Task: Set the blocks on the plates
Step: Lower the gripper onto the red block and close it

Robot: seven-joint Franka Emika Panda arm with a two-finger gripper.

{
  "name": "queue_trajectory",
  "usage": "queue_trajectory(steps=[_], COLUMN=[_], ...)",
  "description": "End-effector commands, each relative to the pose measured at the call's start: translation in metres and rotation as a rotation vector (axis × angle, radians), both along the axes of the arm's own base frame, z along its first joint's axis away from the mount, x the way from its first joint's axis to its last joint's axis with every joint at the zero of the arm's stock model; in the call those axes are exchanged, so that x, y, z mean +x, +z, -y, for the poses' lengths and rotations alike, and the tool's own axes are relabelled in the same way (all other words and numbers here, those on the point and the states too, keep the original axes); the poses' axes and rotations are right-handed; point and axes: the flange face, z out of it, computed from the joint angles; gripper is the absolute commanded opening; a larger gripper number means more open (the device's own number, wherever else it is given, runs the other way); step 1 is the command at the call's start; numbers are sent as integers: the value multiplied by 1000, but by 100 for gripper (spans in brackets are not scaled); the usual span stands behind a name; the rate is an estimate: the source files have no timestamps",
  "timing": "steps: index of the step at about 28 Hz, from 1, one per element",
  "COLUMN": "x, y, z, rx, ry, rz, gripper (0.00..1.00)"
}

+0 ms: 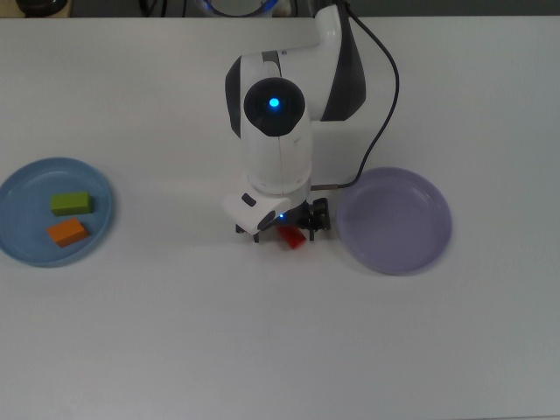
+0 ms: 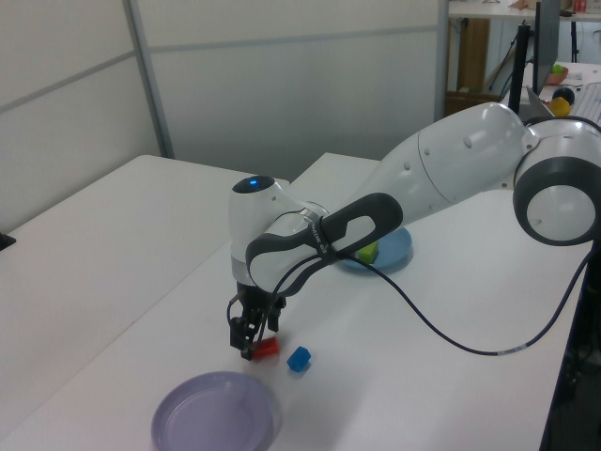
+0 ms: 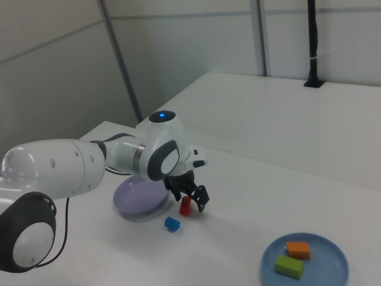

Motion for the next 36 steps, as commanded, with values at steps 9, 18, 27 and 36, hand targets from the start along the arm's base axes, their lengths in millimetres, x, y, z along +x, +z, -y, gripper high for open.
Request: queue_trajectory(steps=[9,18,27,36], x=[-1,-7,-12,-17], y=[12,5,-1,-1], z=[-2,-16,-15,-15], rx=[-11,-49,-79,-83], ry=[30,183,226,229], rz=[26,3,-39,-72], gripper=[95,90,65,0])
